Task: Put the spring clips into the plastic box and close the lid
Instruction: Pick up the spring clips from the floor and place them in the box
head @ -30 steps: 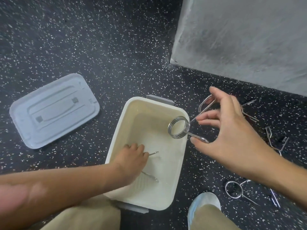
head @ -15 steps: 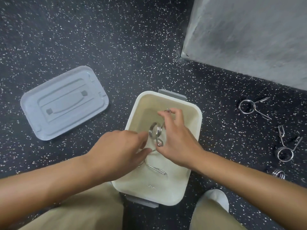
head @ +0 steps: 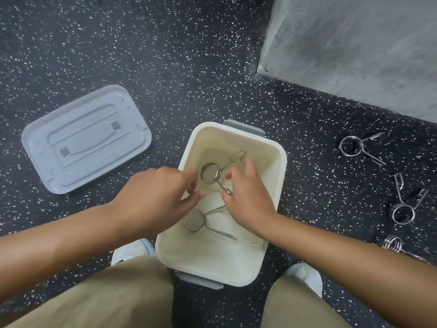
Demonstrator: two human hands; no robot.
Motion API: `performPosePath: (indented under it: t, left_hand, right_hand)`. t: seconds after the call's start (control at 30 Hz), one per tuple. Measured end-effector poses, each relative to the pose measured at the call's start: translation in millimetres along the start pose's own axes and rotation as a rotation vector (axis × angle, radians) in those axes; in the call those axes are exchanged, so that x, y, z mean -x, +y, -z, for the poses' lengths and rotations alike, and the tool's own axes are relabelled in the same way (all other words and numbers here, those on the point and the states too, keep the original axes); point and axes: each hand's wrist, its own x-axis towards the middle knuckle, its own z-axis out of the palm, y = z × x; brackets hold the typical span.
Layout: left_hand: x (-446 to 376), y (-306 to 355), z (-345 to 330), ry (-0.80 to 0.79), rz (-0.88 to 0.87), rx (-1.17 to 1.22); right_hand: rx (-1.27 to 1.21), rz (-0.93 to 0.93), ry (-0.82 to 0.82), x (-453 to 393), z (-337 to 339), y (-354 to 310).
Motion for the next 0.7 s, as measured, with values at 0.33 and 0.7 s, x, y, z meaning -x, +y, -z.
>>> performPosePath:
  t: [0.33, 0.7]
  left_hand:
    - [-1.7, 8.9, -6.0, -0.042, -0.003, -0.001]
    - [-8.4, 12.1, -0.7, -0.033, -0.001, -0.021]
  right_hand:
    - [0.472, 0.018, -0.232, -20.3, 5.2, -4.4]
    - [0.347, 0.086, -0.151, -12.2, 44.3, -9.6]
